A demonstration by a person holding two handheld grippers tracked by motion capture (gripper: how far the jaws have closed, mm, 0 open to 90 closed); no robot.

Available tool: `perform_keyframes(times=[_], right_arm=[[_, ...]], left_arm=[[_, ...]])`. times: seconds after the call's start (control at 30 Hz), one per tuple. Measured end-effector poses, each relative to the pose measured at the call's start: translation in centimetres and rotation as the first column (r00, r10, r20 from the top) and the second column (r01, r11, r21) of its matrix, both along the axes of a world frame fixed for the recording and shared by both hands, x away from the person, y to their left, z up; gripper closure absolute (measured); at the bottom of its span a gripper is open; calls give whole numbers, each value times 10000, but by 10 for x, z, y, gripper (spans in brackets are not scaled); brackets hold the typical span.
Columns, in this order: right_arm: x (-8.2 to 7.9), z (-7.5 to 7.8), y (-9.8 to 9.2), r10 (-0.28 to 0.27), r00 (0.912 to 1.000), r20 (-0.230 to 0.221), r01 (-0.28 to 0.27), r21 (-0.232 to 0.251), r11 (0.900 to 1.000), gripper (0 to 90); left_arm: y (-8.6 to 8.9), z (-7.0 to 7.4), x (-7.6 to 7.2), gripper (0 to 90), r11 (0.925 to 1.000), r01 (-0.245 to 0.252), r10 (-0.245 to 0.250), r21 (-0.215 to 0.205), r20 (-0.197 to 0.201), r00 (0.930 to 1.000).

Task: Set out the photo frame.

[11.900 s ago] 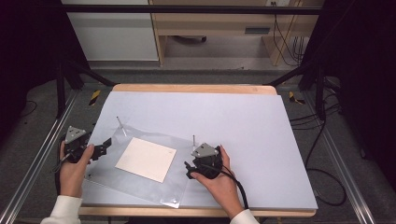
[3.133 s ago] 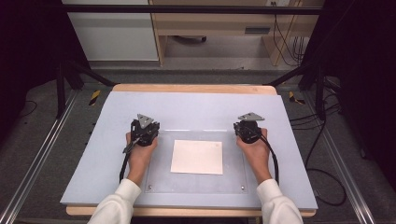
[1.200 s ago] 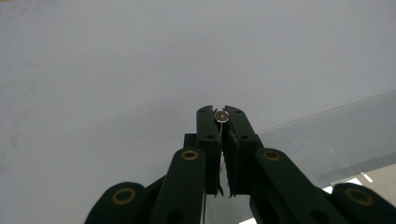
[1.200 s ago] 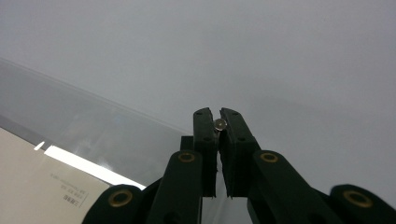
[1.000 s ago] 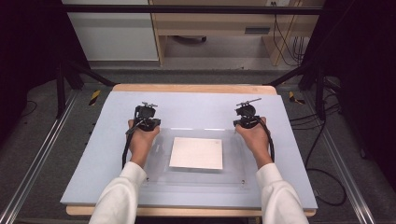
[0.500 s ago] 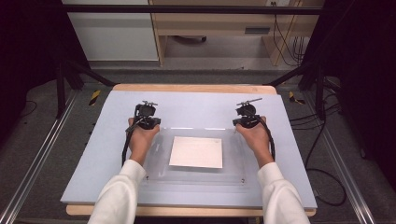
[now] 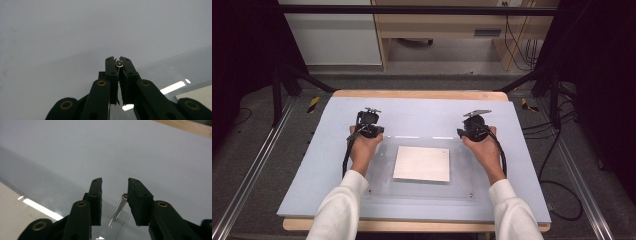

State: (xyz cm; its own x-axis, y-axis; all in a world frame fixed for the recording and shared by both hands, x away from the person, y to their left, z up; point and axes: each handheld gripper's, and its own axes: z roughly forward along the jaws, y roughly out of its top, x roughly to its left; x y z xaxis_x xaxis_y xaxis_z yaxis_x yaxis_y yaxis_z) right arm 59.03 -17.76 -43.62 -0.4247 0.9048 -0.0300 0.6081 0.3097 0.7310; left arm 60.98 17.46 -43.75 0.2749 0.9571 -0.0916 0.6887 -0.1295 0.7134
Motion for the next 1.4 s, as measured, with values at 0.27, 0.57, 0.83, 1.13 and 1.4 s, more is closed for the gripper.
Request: perform_keyframes(times=[0.27, 0.57, 0.83, 1.13, 1.4], right_arm=[[-63, 7, -17, 561, 9896, 1326, -518, -354, 9980, 439], [-138, 9, -38, 1137, 9695, 2171, -1152, -58, 9933, 241], [-184, 4, -43, 2289, 9463, 2281, -2338, -59, 9723, 134], [-206, -12, -36, 3325, 9244, 1871, -3111, -1351, 9407, 139], [-211, -22, -34, 3714, 9152, 1562, -3432, -1806, 9217, 152]], left_arm=[[0, 0, 0, 849, 9999, 77, -77, 64, 16, 10000], [0, 1, 4, 849, 10000, 58, -57, 65, -186, 9998], [0, 1, 8, 849, 9999, 130, -127, 82, -309, 9994], [0, 1, 9, 848, 9998, 169, -164, 115, -440, 9989], [0, 1, 12, 847, 9997, 203, -195, 132, -576, 9982]])
